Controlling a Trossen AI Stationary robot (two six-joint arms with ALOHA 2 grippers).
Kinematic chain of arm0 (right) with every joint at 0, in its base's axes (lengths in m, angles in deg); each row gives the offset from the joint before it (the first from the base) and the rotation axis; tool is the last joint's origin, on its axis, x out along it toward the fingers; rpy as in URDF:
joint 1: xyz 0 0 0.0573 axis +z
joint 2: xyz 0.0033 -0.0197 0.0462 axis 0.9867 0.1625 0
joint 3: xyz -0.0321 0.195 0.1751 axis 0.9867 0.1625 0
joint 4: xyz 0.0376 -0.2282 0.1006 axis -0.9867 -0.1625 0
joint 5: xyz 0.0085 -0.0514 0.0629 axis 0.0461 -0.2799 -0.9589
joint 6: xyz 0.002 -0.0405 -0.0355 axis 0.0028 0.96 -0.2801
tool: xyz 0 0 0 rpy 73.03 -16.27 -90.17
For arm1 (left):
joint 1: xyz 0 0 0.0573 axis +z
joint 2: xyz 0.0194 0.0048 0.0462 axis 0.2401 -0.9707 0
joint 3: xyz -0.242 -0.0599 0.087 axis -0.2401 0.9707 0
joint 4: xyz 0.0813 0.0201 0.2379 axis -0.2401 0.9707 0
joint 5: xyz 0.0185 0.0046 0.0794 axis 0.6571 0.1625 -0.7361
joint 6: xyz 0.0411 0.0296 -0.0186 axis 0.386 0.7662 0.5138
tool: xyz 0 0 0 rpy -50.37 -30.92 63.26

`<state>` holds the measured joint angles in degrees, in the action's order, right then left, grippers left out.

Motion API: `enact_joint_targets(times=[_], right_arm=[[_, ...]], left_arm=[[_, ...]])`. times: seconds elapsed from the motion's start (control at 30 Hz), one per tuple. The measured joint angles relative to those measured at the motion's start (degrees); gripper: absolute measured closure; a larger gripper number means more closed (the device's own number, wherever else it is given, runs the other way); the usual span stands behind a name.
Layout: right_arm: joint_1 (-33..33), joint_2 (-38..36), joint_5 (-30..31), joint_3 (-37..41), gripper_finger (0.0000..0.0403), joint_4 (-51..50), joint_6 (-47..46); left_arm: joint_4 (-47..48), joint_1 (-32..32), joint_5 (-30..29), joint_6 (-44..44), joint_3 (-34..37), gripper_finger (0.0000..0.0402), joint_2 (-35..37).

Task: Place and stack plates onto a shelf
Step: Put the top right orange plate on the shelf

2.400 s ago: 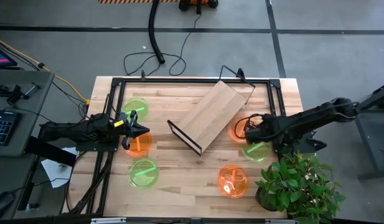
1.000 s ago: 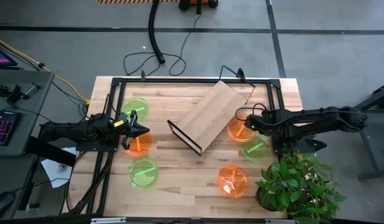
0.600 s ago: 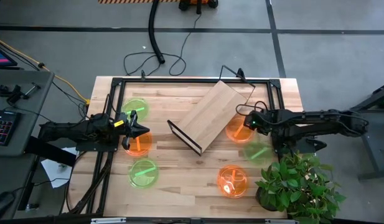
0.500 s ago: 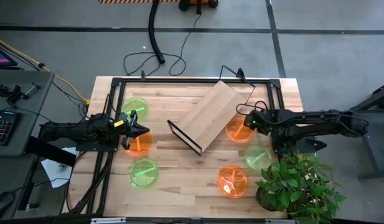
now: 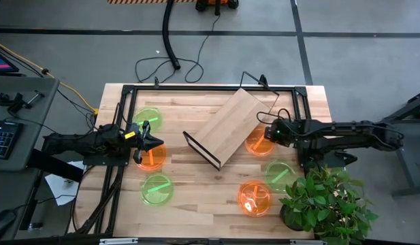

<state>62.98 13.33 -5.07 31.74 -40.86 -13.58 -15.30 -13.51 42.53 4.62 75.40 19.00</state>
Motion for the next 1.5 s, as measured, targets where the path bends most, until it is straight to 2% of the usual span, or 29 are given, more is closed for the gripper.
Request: enact_joint_targets(times=[0.3, 0.37, 0.47, 0.53, 0.7, 0.93, 1.07, 1.3, 1.4, 1.5], right_arm=[[0.0, 0.6, -0.3, 3.4, 0.0293, 2.9, -1.9], [0.0, 0.6, -0.5, 3.4, 0.0318, 2.4, -1.5], [0.0, 0.1, -0.8, 3.3, 0.0374, 1.4, -0.8], [0.0, -1.0, -1.4, 2.9, 0.0394, 0.9, 0.1], [0.1, -5.7, -8.6, 2.8, 0.0400, -2.9, 2.9], [0.1, -14.6, -12.4, 2.7, 0.0403, -9.0, 5.7], [0.1, -19.9, -15.0, 2.7, 0.0403, -9.0, 6.5], [0.1, -27.0, -24.1, 2.6, 0.0403, -9.2, 9.4], [0.1, -28.3, -23.7, 2.6, 0.0403, -10.8, 9.2], [0.1, -28.3, -19.6, 2.6, 0.0403, -10.8, 6.6]], left_arm=[[0.0, 0.0, 0.0, 0.0, 0.0, 0.0401, 0.0], [0.0, 0.0, 0.0, 0.0, 0.0, 0.0401, 0.0], [0.0, 0.0, 0.0, 0.0, 0.0, 0.0401, 0.0], [0.0, 0.0, 0.0, 0.0, 0.0, 0.0401, 0.0], [0.0, 0.0, 0.0, 0.0, 0.0, 0.0401, 0.0], [0.0, 0.0, 0.0, 0.0, 0.0, 0.0401, 0.0], [0.0, 0.0, 0.0, 0.0, 0.0, 0.0401, 0.0], [0.0, 0.0, 0.0, 0.0, 0.0, 0.0401, 0.0], [0.0, 0.0, 0.0, 0.0, 0.0, 0.0401, 0.0], [0.0, 0.0, 0.0, 0.0, 0.0, 0.0401, 0.0]])
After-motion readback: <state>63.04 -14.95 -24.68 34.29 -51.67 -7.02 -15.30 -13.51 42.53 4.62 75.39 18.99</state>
